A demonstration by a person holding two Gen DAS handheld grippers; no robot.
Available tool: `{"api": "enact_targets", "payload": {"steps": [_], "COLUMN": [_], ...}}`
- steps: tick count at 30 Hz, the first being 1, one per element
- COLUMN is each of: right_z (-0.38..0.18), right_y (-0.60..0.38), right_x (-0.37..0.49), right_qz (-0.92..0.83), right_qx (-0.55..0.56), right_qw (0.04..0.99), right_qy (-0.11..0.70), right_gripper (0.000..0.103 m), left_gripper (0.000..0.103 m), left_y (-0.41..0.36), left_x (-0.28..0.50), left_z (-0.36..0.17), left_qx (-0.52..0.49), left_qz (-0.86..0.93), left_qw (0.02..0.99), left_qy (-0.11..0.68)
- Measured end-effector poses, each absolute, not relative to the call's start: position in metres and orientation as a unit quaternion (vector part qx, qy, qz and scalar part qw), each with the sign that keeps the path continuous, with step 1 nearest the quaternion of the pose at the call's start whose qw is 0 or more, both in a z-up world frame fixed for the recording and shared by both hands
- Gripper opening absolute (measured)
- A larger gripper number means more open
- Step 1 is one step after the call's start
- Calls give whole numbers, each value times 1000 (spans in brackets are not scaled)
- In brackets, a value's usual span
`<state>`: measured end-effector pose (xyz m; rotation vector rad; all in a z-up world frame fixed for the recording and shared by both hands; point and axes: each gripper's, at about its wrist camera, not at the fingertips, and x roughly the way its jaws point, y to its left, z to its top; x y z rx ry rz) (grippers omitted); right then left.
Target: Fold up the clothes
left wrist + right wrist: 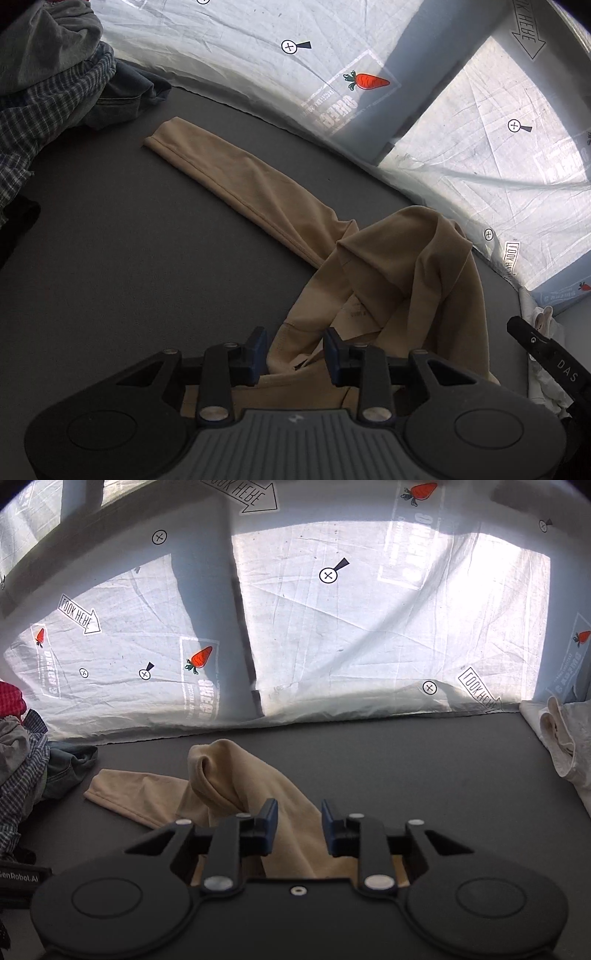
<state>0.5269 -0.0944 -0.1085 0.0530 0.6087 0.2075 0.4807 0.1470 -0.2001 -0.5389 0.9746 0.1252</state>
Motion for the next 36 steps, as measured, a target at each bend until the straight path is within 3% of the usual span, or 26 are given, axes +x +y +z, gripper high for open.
{"api": "enact_targets", "payload": {"steps": [7,8,10,14,17,18,21,22,36], "right_z": [-146,-156,-175,-208,-218,-219,-215,-212,-105], "right_y": [-46,-41,-33,-25,-33,-37,-43,-47,-101], "right_x": [522,523,527,534,542,542,543,545,584], "right_qz": [165,165,161,150,152,153,181,188,127], "right_qx": [-25,-34,-44,-63,-18,-4,0,8,-3], "right_qw": [919,913,900,877,864,866,866,866,953], "right_qy": [356,370,403,452,480,477,466,463,274], "right_gripper": [19,22,41,42,45,41,11,9,7], "left_gripper": [35,35,35,35,35,35,35,35,35], "left_y": [151,153,155,159,160,159,157,157,153], "left_x": [452,452,452,456,458,459,460,460,464], "left_z": [-233,-235,-236,-234,-234,-234,-236,-236,-233], "left_qx": [-271,-272,-275,-274,-271,-271,-271,-271,-264], "left_qz": [69,69,71,75,74,74,75,75,75], "left_qw": [816,815,815,816,816,815,813,813,813], "left_qy": [506,507,506,503,505,507,509,509,512]}}
